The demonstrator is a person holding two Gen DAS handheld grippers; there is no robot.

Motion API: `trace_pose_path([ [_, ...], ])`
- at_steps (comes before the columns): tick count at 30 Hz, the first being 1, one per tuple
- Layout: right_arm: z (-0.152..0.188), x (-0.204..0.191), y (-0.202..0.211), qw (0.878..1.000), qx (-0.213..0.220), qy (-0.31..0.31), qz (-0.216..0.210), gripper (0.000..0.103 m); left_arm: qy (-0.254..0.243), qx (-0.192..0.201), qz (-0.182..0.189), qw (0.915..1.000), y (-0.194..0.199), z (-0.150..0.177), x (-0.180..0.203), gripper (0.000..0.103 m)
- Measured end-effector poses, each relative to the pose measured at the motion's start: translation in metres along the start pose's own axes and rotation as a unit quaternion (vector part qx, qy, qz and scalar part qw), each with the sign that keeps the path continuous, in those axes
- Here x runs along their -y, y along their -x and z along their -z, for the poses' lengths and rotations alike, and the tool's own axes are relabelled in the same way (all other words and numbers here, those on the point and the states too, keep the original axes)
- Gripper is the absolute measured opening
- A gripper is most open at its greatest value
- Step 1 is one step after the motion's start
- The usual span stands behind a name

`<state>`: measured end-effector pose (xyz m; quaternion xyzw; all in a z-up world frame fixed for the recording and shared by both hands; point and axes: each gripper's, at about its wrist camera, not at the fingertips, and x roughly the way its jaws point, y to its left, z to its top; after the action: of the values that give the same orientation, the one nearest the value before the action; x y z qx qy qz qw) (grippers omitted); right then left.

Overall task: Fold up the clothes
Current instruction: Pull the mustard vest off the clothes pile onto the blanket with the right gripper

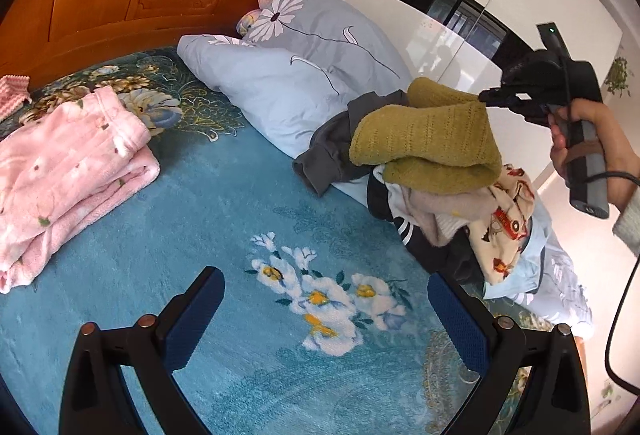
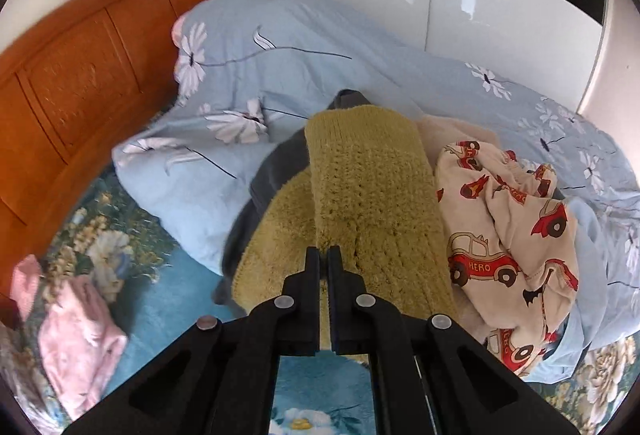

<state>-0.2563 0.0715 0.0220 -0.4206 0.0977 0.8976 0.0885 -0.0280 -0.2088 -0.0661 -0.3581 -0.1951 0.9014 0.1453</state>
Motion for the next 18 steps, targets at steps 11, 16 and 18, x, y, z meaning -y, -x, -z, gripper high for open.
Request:
trace_pose_path([
  [11, 0.086, 0.038, 0.135, 0.988, 0.013, -0.011, -0.153, 0.003, 0.054, 0.04, -0.004, 0.9977, 0.085, 0.01, 0.0, 0.103],
  [16, 0.188, 0.066, 0.158, 0.984, -0.043, -0.015, -0.173, 0.003, 0.079, 0.016, -0.01, 0.9967, 0.093, 0.031, -0.005, 0.103],
  [18, 0.232, 0.088, 0.153, 0.983, -0.084, -0.033, -0.16, 0.003, 0.08, 0.003, -0.01, 0.9967, 0.093, 0.04, -0.003, 0.103],
])
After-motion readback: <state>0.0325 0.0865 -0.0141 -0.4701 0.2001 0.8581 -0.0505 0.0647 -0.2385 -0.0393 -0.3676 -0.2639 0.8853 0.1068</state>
